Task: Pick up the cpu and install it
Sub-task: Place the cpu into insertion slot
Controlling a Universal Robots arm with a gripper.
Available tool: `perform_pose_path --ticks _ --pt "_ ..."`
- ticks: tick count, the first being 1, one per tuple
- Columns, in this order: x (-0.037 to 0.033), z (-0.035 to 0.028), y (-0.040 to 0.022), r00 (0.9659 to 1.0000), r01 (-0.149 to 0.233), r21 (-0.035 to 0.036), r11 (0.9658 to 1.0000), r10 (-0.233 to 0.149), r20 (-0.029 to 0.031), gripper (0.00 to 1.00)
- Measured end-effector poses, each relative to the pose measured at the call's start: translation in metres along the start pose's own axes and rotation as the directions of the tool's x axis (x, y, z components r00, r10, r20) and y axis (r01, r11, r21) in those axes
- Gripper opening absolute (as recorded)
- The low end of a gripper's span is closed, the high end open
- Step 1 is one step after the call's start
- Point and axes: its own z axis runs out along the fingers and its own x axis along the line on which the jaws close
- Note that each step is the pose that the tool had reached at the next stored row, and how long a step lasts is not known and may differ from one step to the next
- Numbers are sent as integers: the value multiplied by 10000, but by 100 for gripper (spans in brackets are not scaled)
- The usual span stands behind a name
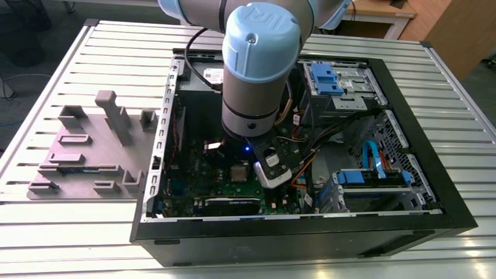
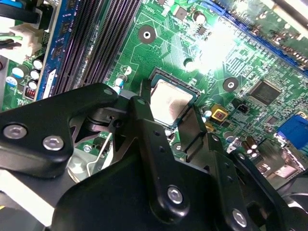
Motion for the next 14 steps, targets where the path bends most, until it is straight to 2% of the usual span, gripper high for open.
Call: perform_pose_path --ticks 14 --pt "0 -31 2 10000 1 -9 10000 -1 4 47"
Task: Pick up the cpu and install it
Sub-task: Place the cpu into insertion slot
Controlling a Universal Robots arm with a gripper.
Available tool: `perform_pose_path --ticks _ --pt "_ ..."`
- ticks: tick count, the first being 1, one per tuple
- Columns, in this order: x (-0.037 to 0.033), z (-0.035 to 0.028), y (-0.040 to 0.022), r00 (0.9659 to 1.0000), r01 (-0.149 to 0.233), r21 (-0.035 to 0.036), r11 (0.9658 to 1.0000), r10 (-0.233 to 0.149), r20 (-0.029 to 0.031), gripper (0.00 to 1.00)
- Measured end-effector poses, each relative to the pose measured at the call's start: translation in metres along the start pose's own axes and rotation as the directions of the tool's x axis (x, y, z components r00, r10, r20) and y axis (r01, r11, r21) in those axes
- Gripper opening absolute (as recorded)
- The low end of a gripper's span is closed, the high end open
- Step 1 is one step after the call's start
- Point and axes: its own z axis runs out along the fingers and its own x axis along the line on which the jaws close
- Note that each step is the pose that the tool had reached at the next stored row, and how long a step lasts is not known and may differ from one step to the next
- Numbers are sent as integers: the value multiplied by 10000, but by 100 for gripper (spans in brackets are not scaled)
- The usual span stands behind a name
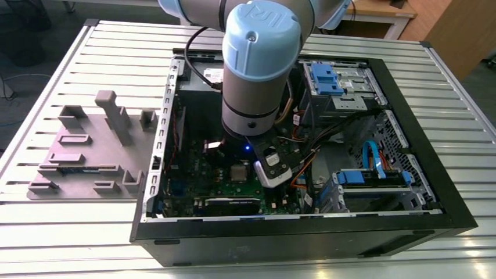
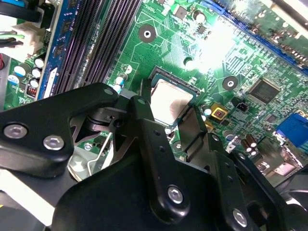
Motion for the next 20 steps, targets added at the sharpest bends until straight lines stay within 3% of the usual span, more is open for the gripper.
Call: perform_pose_path --ticks 20 --pt "12 41 -2 10000 0 2 10000 0 14 47"
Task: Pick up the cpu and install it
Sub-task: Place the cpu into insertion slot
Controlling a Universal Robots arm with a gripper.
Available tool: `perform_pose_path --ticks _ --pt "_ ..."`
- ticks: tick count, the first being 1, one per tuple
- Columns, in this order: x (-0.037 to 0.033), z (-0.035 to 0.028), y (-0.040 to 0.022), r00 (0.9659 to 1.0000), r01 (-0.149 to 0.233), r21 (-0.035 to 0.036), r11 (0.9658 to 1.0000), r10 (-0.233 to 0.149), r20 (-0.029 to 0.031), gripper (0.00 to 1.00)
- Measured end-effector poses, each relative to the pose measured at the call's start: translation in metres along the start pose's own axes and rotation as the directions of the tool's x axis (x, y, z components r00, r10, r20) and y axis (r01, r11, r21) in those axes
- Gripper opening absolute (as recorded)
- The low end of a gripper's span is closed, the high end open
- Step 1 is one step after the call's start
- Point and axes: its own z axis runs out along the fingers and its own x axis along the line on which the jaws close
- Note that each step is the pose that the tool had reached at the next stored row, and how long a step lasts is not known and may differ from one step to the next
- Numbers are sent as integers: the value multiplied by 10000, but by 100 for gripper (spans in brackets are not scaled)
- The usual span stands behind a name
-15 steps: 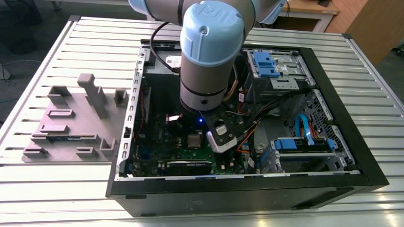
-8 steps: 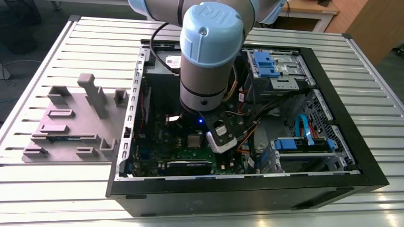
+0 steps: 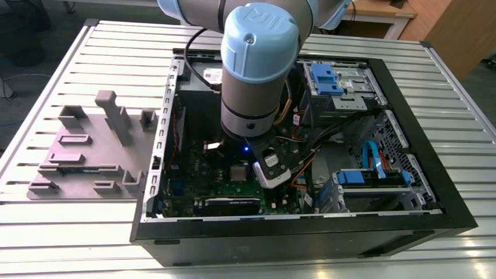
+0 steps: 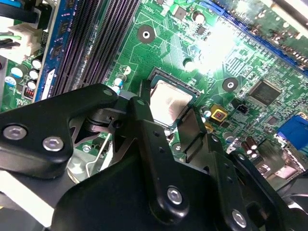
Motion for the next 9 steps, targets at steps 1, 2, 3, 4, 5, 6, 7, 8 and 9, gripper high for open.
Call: perform_pose_path --ticks 1,2,3,4,5,6,7,8,9 --pt "0 2 0 10000 0 -3 10000 0 0 48" --pt "0 2 0 10000 -1 -4 10000 1 -3 48" --pt "-3 9 3 10000 2 -23 10000 -2 14 54" --pt "-2 10 3 10000 2 -18 10000 -2 10 54" --pt "-2 8 2 10000 2 -14 10000 -2 7 60" --pt "-1 2 0 10000 1 -1 10000 -1 1 60" --pt "-1 2 0 10000 1 0 10000 -1 0 60" --pt "-1 2 0 10000 1 0 10000 -1 0 60" --pt "0 1 0 10000 0 -1 10000 0 0 60"
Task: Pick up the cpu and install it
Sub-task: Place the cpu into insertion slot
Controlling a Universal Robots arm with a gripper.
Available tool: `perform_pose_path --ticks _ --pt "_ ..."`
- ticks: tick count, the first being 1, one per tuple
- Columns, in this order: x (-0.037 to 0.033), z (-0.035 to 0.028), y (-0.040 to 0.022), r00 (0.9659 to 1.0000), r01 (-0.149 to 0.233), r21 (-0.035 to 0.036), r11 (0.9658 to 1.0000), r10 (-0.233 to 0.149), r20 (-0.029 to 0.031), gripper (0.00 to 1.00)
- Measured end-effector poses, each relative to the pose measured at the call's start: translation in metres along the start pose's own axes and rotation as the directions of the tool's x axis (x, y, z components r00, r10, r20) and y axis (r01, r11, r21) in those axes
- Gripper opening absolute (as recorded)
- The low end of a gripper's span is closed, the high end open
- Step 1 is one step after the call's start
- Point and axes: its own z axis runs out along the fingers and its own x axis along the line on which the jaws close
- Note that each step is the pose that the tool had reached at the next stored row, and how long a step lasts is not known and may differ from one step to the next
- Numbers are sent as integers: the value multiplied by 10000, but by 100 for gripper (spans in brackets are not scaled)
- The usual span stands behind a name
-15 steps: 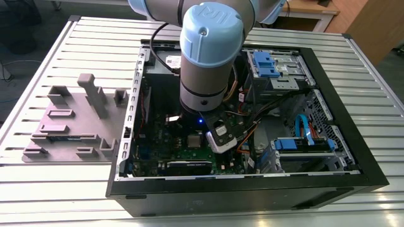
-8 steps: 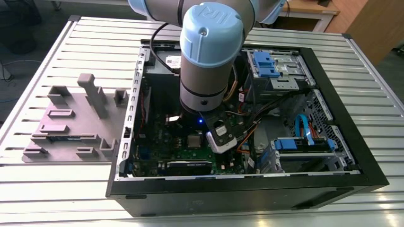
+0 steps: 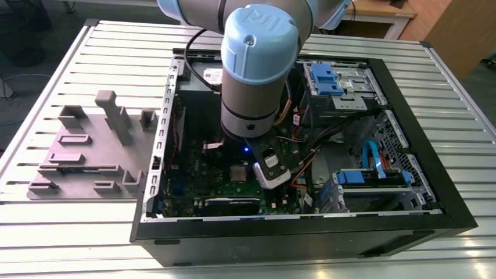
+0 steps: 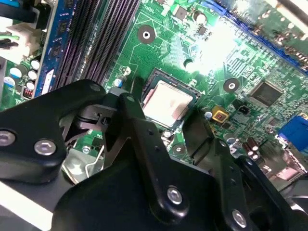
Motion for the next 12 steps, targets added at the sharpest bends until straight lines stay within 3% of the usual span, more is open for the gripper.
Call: perform_pose_path --ticks 2,8,12 --pt "0 -21 0 10000 0 0 10000 0 0 60" --pt "3 -170 5 10000 0 0 10000 0 0 60" --pt "3 -177 6 10000 0 -3 10000 0 1 60"
